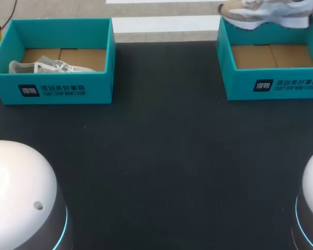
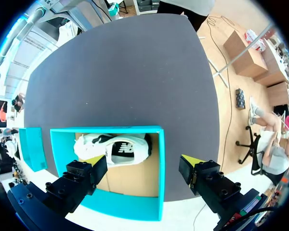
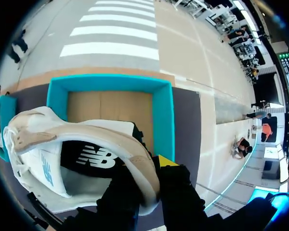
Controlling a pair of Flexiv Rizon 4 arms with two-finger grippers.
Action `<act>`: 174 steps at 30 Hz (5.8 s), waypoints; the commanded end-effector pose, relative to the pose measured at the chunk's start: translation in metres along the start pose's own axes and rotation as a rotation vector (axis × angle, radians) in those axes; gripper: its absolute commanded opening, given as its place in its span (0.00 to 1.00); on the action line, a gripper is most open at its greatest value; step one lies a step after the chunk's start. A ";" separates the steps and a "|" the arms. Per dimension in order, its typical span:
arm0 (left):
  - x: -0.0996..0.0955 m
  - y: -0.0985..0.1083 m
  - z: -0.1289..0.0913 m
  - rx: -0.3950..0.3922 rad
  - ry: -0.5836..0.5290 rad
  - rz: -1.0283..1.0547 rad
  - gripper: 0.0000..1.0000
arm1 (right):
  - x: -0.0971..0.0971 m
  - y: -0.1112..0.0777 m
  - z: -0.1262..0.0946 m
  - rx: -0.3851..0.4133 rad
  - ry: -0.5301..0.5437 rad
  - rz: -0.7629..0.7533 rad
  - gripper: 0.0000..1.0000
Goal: Take the shoe out of the shoebox, open the shoe tongue, remove and reinsert the insole, then place the shoe into the shoebox
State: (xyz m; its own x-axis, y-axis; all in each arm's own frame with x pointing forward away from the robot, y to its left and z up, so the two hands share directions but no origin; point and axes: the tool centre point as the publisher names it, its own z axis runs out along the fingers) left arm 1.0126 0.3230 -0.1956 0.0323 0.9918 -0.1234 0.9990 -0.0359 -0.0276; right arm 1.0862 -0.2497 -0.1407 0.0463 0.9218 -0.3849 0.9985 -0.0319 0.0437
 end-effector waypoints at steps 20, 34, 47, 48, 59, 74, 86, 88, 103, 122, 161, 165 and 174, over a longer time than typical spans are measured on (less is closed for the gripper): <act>0.000 0.000 -0.001 0.001 0.001 0.001 1.00 | 0.116 -0.182 -0.069 -0.058 -0.018 0.074 0.00; 0.000 0.000 -0.001 0.001 0.001 0.001 1.00 | 0.171 -0.227 -0.078 0.008 0.029 0.027 0.00; 0.000 0.000 -0.001 0.001 0.001 0.001 1.00 | 0.171 -0.227 -0.078 0.008 0.029 0.027 0.00; 0.000 0.000 -0.001 0.001 0.001 0.001 1.00 | 0.171 -0.227 -0.078 0.008 0.029 0.027 0.00; 0.000 0.000 -0.001 0.001 0.001 0.001 1.00 | 0.203 -0.257 -0.084 0.038 0.020 0.003 0.00; 0.000 0.000 -0.001 0.001 0.001 0.001 1.00 | 0.282 -0.330 -0.107 0.040 0.021 -0.010 0.00; 0.000 0.000 -0.001 0.001 0.001 0.001 1.00 | 0.297 -0.365 -0.088 0.017 0.031 0.007 0.00; 0.000 0.000 -0.001 0.001 0.001 0.001 1.00 | 0.297 -0.365 -0.088 0.017 0.031 0.007 0.00; 0.000 0.000 -0.001 0.001 0.001 0.001 1.00 | 0.309 -0.373 -0.062 0.045 0.064 0.057 0.00; 0.000 0.000 -0.001 0.001 0.001 0.001 1.00 | 0.348 -0.387 0.030 0.109 0.054 0.127 0.00; 0.000 0.000 -0.001 0.001 0.001 0.001 1.00 | 0.375 -0.397 0.046 0.091 0.044 0.069 1.00; 0.000 0.000 -0.001 0.001 0.001 0.001 1.00 | 0.367 -0.396 0.027 0.076 0.072 0.031 1.00; 0.000 0.000 -0.001 0.001 0.001 0.001 1.00 | 0.345 -0.393 -0.021 -0.047 0.279 -0.105 1.00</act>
State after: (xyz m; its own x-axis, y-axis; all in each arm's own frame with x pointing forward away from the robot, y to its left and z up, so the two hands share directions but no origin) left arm 1.0126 0.3229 -0.1955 0.0325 0.9918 -0.1235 0.9990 -0.0362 -0.0276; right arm 0.7158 0.1123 -0.2901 -0.0192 0.9681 -0.2498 0.9997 0.0230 0.0120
